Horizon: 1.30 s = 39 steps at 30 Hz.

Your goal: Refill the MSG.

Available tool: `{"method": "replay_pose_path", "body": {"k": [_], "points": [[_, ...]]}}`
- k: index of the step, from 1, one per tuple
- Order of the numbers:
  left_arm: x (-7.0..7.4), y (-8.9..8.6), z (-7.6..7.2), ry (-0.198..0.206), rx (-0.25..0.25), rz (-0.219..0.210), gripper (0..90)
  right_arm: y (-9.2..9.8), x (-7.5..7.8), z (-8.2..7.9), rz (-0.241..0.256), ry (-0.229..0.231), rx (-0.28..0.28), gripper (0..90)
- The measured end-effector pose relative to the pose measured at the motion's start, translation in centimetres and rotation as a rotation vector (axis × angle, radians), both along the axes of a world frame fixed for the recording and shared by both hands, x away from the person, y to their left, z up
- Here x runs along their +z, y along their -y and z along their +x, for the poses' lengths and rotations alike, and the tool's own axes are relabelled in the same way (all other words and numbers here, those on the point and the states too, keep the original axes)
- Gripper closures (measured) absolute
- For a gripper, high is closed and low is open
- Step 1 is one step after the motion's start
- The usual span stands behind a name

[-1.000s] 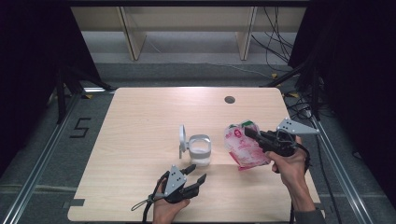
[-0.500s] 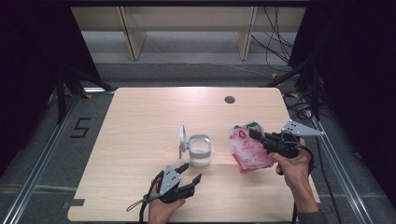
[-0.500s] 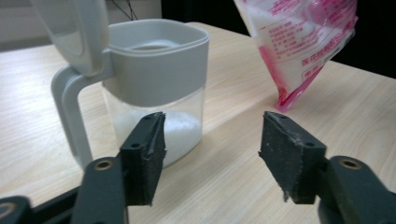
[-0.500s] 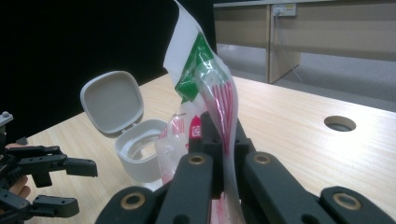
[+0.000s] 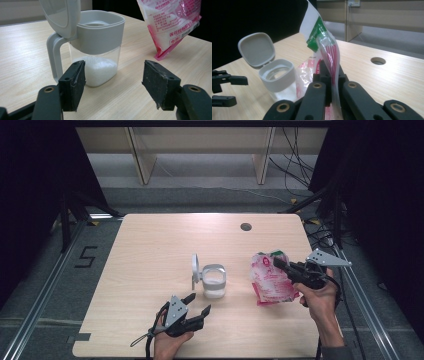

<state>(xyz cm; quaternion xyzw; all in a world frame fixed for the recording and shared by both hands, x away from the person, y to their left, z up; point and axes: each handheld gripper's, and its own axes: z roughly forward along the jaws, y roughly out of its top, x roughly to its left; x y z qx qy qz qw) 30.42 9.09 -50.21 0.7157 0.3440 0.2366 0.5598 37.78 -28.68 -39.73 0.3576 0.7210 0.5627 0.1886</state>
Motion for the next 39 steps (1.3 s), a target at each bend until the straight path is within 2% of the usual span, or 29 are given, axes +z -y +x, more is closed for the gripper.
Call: {"method": "replay_pose_path", "body": {"k": [2,4,8,9,11,12,13,15,16,18,20,21,22,23,25,27,28,29,31,32,33,34,37,39], "points": [[0.0,-0.2,0.0,-0.011,0.0,0.008,33.3,0.1,0.0,-0.1,0.005,-0.02,-0.006,90.0],[0.0,-0.2,0.1,-0.012,0.004,0.01,33.1,0.3,-0.1,0.1,-0.02,0.009,-0.011,90.0],[0.1,-0.4,0.1,-0.012,0.008,0.019,33.0,0.5,-0.1,0.0,-0.056,0.001,-0.044,90.0],[0.1,-0.4,0.1,-0.011,0.008,0.02,33.0,0.6,-0.1,0.2,-0.063,0.029,-0.05,90.0],[0.1,-0.4,0.1,-0.014,0.01,0.022,33.0,0.7,-0.2,0.2,-0.065,0.032,-0.058,90.0],[0.0,-0.4,0.2,-0.014,0.007,0.008,32.9,0.8,-0.3,0.3,-0.072,0.039,-0.068,90.0],[0.0,-0.4,0.2,-0.014,0.007,0.009,32.8,0.9,-0.5,0.5,-0.076,0.062,-0.078,90.0],[0.0,-0.4,0.2,-0.012,0.012,0.003,32.8,1.1,-0.5,0.4,-0.075,0.022,-0.084,90.0],[0.0,-0.4,0.3,-0.009,0.011,0.002,32.8,1.4,-0.6,0.6,-0.091,0.044,-0.086,90.0],[0.0,-0.4,0.3,-0.011,0.011,-0.001,32.8,1.7,-0.8,0.7,-0.079,0.027,-0.103,90.0],[0.0,-0.5,0.2,-0.015,0.011,0.006,32.8,2.0,-1.0,0.8,-0.101,0.027,-0.122,90.0],[0.0,-0.4,0.2,-0.019,0.013,0.002,32.8,1.9,-1.1,0.8,-0.095,0.012,-0.134,90.0],[0.0,-0.5,0.3,-0.019,0.018,0.016,32.8,2.0,-1.2,0.8,-0.123,0.011,-0.146,90.0],[0.0,-0.5,0.3,-0.018,0.018,0.021,32.8,1.9,-1.3,0.8,-0.12,0.003,-0.16,90.0],[0.0,-0.5,0.2,-0.021,0.018,0.015,32.8,2.0,-1.4,1.0,-0.155,0.003,-0.164,90.0],[0.0,-0.5,0.3,-0.017,0.016,0.003,32.8,1.9,-1.4,0.9,-0.156,-0.036,-0.179,90.0],[0.0,-0.5,0.3,-0.018,0.018,0.003,32.8,1.9,-1.7,1.2,-0.165,0.01,-0.183,90.0],[0.0,-0.6,0.3,-0.015,0.017,0.006,32.8,2.0,-1.6,1.3,-0.174,-0.015,-0.168,90.0],[0.0,-0.5,0.3,-0.03,0.029,-0.011,32.7,1.9,-1.7,1.1,-0.178,-0.04,-0.194,90.0],[0.0,-0.5,0.2,-0.034,0.032,-0.008,32.7,2.1,-1.9,1.4,-0.197,-0.015,-0.192,90.0],[0.0,-0.7,0.4,-0.017,0.022,0.008,32.6,2.2,-2.0,1.5,-0.208,-0.004,-0.195,90.0],[0.0,-0.7,0.4,-0.017,0.022,0.009,32.6,2.3,-2.2,1.7,-0.217,0.002,-0.194,90.0],[0.0,-0.7,0.4,-0.018,0.023,0.01,32.6,2.3,-2.4,1.8,-0.207,-0.019,-0.206,90.0],[0.0,-0.8,0.4,-0.02,0.024,0.014,32.5,2.4,-2.6,1.9,-0.219,-0.015,-0.21,90.0]]}}
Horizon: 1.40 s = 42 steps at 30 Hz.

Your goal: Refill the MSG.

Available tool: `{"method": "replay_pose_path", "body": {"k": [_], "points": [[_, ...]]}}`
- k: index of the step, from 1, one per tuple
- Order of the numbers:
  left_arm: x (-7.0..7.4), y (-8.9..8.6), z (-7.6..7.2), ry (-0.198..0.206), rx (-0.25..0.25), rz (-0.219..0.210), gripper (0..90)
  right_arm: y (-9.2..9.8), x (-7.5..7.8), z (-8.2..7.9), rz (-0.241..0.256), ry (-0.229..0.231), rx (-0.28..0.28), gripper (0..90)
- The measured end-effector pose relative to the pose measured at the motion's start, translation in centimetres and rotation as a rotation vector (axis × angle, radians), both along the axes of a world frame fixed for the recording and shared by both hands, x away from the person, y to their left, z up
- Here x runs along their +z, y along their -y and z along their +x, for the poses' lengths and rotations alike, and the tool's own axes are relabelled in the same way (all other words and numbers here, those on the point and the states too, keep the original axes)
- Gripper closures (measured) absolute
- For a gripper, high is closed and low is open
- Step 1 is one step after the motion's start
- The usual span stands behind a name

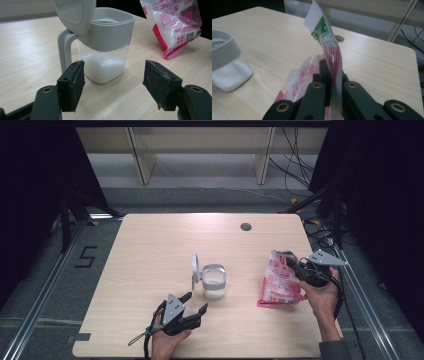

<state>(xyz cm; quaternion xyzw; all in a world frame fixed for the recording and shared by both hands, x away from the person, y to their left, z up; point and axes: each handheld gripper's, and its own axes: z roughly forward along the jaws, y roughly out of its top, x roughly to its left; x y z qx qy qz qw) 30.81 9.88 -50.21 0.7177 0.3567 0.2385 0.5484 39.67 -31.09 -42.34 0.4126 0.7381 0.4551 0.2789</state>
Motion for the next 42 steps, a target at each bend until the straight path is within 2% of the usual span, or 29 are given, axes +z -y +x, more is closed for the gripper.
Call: {"method": "replay_pose_path", "body": {"k": [1,2,4,7,8,11,12,13,14,15,20,21,23,24,25,26,27,28,32,33,36,38,39,40,41,42], "points": [[0.0,0.0,0.0,0.0,0.002,0.001,32.6,0.1,-0.1,0.1,-0.012,0.011,0.0,90.0],[0.1,-0.1,0.0,0.002,0.004,0.013,32.5,0.1,-0.1,0.1,0.002,-0.01,-0.002,90.0],[0.1,-0.3,0.1,0.008,0.002,0.019,32.5,0.1,-0.3,0.1,0.014,-0.025,-0.008,90.0],[0.1,-0.4,0.1,0.008,0.004,0.021,32.4,0.3,-0.6,0.3,-0.01,-0.022,-0.018,90.0],[0.1,-0.4,0.1,0.008,0.005,0.021,32.3,0.3,-0.7,0.4,0.003,-0.035,-0.019,90.0],[0.2,-0.4,0.1,0.01,0.008,0.02,32.3,0.6,-1.1,0.6,-0.019,-0.045,-0.019,90.0],[0.2,-0.5,0.1,0.011,0.007,0.021,32.2,0.4,-1.2,0.4,0.011,-0.073,-0.048,90.0],[0.1,-0.5,0.1,0.01,0.009,0.021,32.2,0.7,-1.4,0.6,-0.012,-0.05,-0.026,90.0],[0.1,-0.5,0.1,0.011,0.008,0.021,32.2,0.5,-1.5,0.5,0.011,-0.07,-0.05,90.0],[0.1,-0.5,0.1,0.011,0.008,0.021,32.2,0.7,-1.6,0.7,-0.003,-0.055,-0.031,90.0],[0.1,-0.4,0.1,0.009,0.008,0.02,32.3,0.8,-1.7,0.8,-0.016,-0.057,-0.038,90.0],[0.1,-0.3,0.0,0.002,0.011,0.0,32.2,0.8,-1.7,0.8,-0.019,-0.067,-0.029,90.0],[0.1,-0.4,0.0,0.001,0.013,-0.007,32.2,0.8,-1.7,0.8,-0.019,-0.067,-0.036,90.0],[0.2,-0.5,0.1,0.013,0.008,0.019,32.2,0.8,-1.7,0.8,-0.017,-0.07,-0.029,90.0],[0.2,-0.6,0.1,0.014,0.007,0.021,32.2,0.8,-1.7,0.8,-0.015,-0.063,-0.04,89.8],[0.2,-0.5,0.0,0.002,0.015,0.005,32.2,0.8,-1.8,0.8,-0.008,-0.068,-0.036,89.7],[0.2,-0.6,0.1,0.012,0.01,0.02,32.2,0.7,-1.7,0.6,0.002,-0.088,-0.057,89.4],[0.3,-0.7,0.1,0.016,0.008,0.025,32.2,0.8,-1.8,0.8,-0.012,-0.065,-0.045,89.1],[0.3,-0.9,0.2,0.023,0.008,0.031,32.2,0.9,-1.9,0.9,-0.012,-0.07,-0.046,88.5],[0.3,-0.9,0.2,0.021,0.009,0.029,32.3,0.8,-1.9,0.7,0.003,-0.088,-0.063,88.4],[0.3,-0.8,0.2,0.017,0.01,0.028,32.3,1.0,-2.0,0.9,-0.017,-0.076,-0.053,88.0],[0.3,-0.8,0.3,0.015,0.011,0.027,32.3,1.0,-2.0,1.0,-0.012,-0.078,-0.055,86.1],[0.3,-0.8,0.2,0.012,0.013,0.024,32.3,0.9,-2.1,0.9,0.0,-0.094,-0.08,84.9],[0.3,-0.8,0.3,0.013,0.013,0.025,32.3,1.2,-2.1,1.0,-0.023,-0.074,-0.07,84.1],[0.3,-0.9,0.3,0.013,0.013,0.026,32.3,1.0,-2.1,0.9,0.02,-0.101,-0.083,83.9],[0.3,-0.9,0.2,0.012,0.014,0.025,32.3,1.1,-2.2,0.9,0.012,-0.103,-0.089,83.5]]}}
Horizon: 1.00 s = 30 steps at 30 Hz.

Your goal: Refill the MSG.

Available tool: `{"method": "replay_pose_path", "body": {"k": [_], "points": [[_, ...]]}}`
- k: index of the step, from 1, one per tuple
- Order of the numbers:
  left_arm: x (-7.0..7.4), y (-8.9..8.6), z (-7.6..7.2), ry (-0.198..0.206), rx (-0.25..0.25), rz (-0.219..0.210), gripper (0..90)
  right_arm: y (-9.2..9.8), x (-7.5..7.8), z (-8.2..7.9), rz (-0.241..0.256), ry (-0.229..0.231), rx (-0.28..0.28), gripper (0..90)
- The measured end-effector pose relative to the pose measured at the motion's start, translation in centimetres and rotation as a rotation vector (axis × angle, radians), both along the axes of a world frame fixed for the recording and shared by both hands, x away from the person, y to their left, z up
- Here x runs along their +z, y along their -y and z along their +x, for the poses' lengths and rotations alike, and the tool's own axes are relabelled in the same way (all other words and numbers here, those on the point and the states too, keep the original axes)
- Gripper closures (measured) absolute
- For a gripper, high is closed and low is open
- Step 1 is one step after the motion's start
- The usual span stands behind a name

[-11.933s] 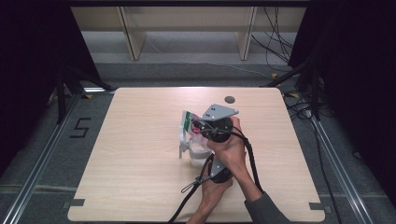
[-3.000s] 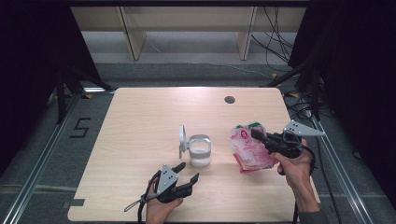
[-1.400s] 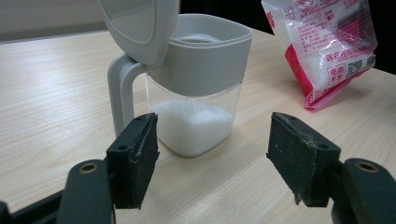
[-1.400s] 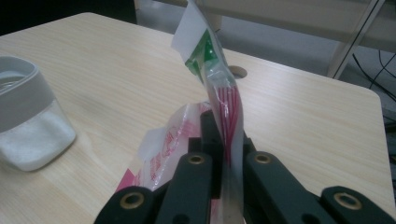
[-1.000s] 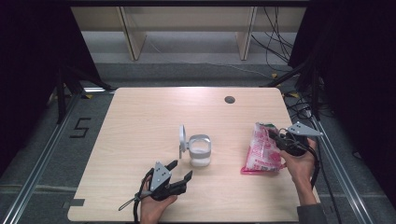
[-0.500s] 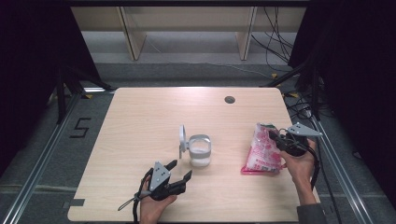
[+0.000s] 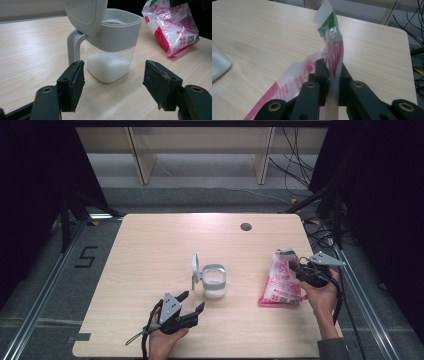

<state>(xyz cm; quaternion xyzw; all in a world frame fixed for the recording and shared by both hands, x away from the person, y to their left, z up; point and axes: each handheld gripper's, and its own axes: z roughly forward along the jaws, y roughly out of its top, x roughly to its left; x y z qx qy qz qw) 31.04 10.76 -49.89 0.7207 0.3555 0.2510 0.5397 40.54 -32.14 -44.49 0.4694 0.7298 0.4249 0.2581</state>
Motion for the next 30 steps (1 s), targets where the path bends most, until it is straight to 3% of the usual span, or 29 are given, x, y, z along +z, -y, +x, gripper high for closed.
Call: {"method": "replay_pose_path", "body": {"k": [5,6,7,8,10,14,17,18,24,25,28,30], "points": [[-0.1,0.1,-0.1,-0.017,0.013,-0.038,32.3,0.3,0.0,0.0,-0.001,-0.008,-0.027,78.2],[0.0,-0.1,0.1,0.008,-0.001,-0.001,32.3,0.4,0.0,0.0,-0.004,0.009,-0.023,77.2],[0.1,-0.2,0.1,0.013,-0.001,0.004,32.3,0.5,0.0,0.0,-0.001,0.01,-0.035,75.3],[0.1,-0.2,0.1,0.013,0.0,0.005,32.3,0.7,0.1,0.1,-0.02,0.024,-0.037,74.2],[0.1,-0.3,0.1,0.009,0.003,0.002,32.3,0.8,0.2,-0.3,0.012,-0.002,-0.055,74.3],[0.1,-0.3,0.1,0.013,0.001,0.008,32.3,1.0,0.4,-0.5,0.016,0.018,-0.066,73.1],[0.1,-0.4,0.1,0.013,0.003,0.011,32.3,0.8,0.7,-0.7,0.022,0.023,-0.057,73.1],[0.1,-0.4,0.1,0.015,0.002,0.013,32.3,0.9,0.8,-0.5,-0.004,0.049,-0.04,73.1],[0.1,-0.5,0.1,0.01,0.01,0.001,32.3,0.2,1.1,-0.9,0.026,0.063,-0.024,70.4],[0.0,-0.4,0.1,-0.001,0.014,-0.027,32.3,0.0,1.2,-1.1,0.027,0.059,-0.02,69.0],[0.2,-0.8,0.2,0.015,0.011,0.009,32.3,-0.8,1.6,-1.3,0.051,0.07,0.002,63.0],[0.2,-0.8,0.1,0.013,0.013,0.0,32.4,-1.4,1.7,-1.5,0.053,0.069,0.018,59.5]]}}
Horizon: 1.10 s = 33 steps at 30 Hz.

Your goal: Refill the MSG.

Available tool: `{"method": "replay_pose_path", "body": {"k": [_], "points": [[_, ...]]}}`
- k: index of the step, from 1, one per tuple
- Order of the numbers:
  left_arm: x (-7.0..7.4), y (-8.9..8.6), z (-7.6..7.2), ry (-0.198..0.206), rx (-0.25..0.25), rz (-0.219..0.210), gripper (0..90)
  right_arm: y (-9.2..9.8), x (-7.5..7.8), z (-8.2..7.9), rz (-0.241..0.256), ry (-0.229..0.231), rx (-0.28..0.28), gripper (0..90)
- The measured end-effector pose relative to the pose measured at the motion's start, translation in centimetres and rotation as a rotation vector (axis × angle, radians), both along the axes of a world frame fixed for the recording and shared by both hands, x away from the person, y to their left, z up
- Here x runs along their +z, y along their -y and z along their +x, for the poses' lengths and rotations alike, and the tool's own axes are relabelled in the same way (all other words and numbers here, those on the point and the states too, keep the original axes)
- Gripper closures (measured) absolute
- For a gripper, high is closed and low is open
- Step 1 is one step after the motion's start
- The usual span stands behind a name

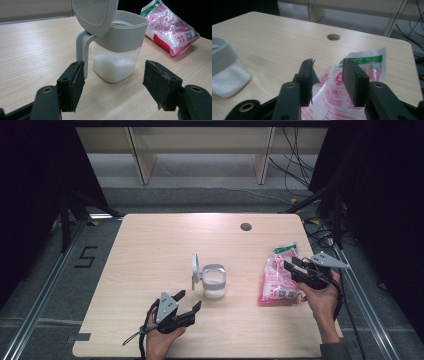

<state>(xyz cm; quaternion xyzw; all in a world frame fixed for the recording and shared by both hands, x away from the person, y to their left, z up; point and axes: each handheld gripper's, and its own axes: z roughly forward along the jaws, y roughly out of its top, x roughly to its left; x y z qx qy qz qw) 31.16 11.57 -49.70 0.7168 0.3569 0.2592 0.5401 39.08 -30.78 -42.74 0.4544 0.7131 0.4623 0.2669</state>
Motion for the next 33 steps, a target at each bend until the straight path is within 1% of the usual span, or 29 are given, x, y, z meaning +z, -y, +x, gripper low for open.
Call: {"method": "replay_pose_path", "body": {"k": [1,2,3,4,5,6,7,8,9,10,11,12,13,15,17,18,19,20,21,22,23,24,26,27,28,30,31,32,33], "points": [[0.0,-0.1,0.1,0.006,-0.003,0.001,32.4,-0.2,0.1,-0.2,0.006,-0.002,0.012,57.9],[-0.1,0.0,0.0,-0.01,0.006,-0.025,32.4,-0.3,0.1,-0.1,-0.006,0.013,0.023,56.5],[0.0,-0.2,0.1,0.002,0.003,0.002,32.4,-0.7,0.0,-0.1,0.007,0.01,0.036,55.4],[0.1,-0.3,0.1,0.004,0.002,0.008,32.4,-1.1,0.0,-0.4,0.021,-0.003,0.028,54.4],[0.1,-0.2,0.0,-0.006,0.011,-0.005,32.5,-1.4,0.1,-0.5,0.019,-0.017,0.04,53.3],[0.1,-0.4,0.1,0.002,0.008,0.0,32.4,-1.7,0.0,-0.5,0.014,-0.007,0.049,52.2],[0.0,-0.2,-0.1,-0.016,0.022,-0.037,32.5,-2.0,0.0,-0.6,0.015,-0.008,0.06,51.8],[0.2,-0.6,0.1,0.001,0.01,0.004,32.5,-2.4,-0.1,-0.8,0.026,-0.014,0.068,51.3],[0.2,-0.5,0.0,-0.012,0.022,-0.019,32.5,-2.6,-0.1,-0.9,0.009,-0.015,0.076,50.4],[0.2,-0.6,0.2,0.006,0.008,-0.016,32.4,-2.8,-0.2,-0.9,-0.001,-0.005,0.094,49.9],[0.4,-0.8,0.1,0.0,0.016,-0.001,32.4,-3.0,-0.2,-1.0,0.004,-0.022,0.094,49.5],[0.4,-0.7,0.1,-0.01,0.027,-0.024,32.4,-3.5,-0.3,-1.3,0.024,-0.046,0.087,48.6],[0.5,-0.9,0.3,0.014,0.007,-0.011,32.4,-3.5,-0.4,-1.1,0.007,-0.023,0.102,47.7],[0.6,-1.1,0.2,-0.006,0.026,-0.014,32.3,-3.8,-0.7,-1.3,0.003,-0.036,0.113,47.2],[0.6,-1.1,0.2,-0.009,0.034,-0.023,32.2,-4.2,-1.0,-1.5,0.01,-0.041,0.115,46.1],[0.6,-1.2,0.4,0.002,0.023,-0.028,32.2,-4.3,-1.1,-1.6,0.006,-0.057,0.112,45.8],[0.7,-1.3,0.5,0.006,0.023,-0.021,32.1,-4.1,-1.1,-1.6,-0.028,-0.046,0.137,45.8],[0.8,-1.4,0.3,-0.013,0.039,-0.02,32.1,-4.4,-1.2,-1.7,0.007,-0.046,0.122,45.6],[0.9,-1.5,0.5,-0.002,0.033,-0.011,32.0,-4.4,-1.2,-1.9,-0.011,-0.057,0.127,45.3],[0.9,-1.5,0.4,-0.008,0.039,-0.025,31.9,-4.5,-1.2,-2.0,-0.002,-0.052,0.134,45.0],[1.0,-1.6,0.6,0.003,0.028,-0.025,31.9,-4.5,-1.3,-2.1,-0.001,-0.056,0.136,44.8],[1.1,-1.6,0.4,-0.019,0.048,-0.021,31.9,-4.6,-1.4,-2.2,-0.01,-0.058,0.139,44.6],[1.1,-1.6,0.5,-0.023,0.053,-0.035,31.8,-4.7,-1.6,-2.4,-0.016,-0.068,0.142,44.2],[1.2,-1.7,0.6,-0.016,0.05,-0.023,31.8,-4.8,-1.7,-2.3,-0.015,-0.051,0.156,44.2],[1.2,-1.8,0.7,-0.016,0.052,-0.022,31.9,-4.7,-1.8,-2.4,-0.034,-0.054,0.169,44.0],[1.3,-1.9,0.8,-0.015,0.052,-0.018,31.9,-5.1,-1.9,-2.8,-0.02,-0.081,0.148,43.9],[1.3,-1.9,0.8,-0.015,0.053,-0.019,31.9,-5.0,-2.0,-2.6,-0.042,-0.056,0.168,43.8],[1.4,-1.9,1.0,-0.013,0.051,-0.018,31.9,-5.0,-2.0,-2.7,-0.039,-0.062,0.173,43.8],[1.4,-1.9,1.2,-0.001,0.043,-0.024,32.0,-5.3,-2.1,-3.0,-0.012,-0.076,0.159,43.6]]}}
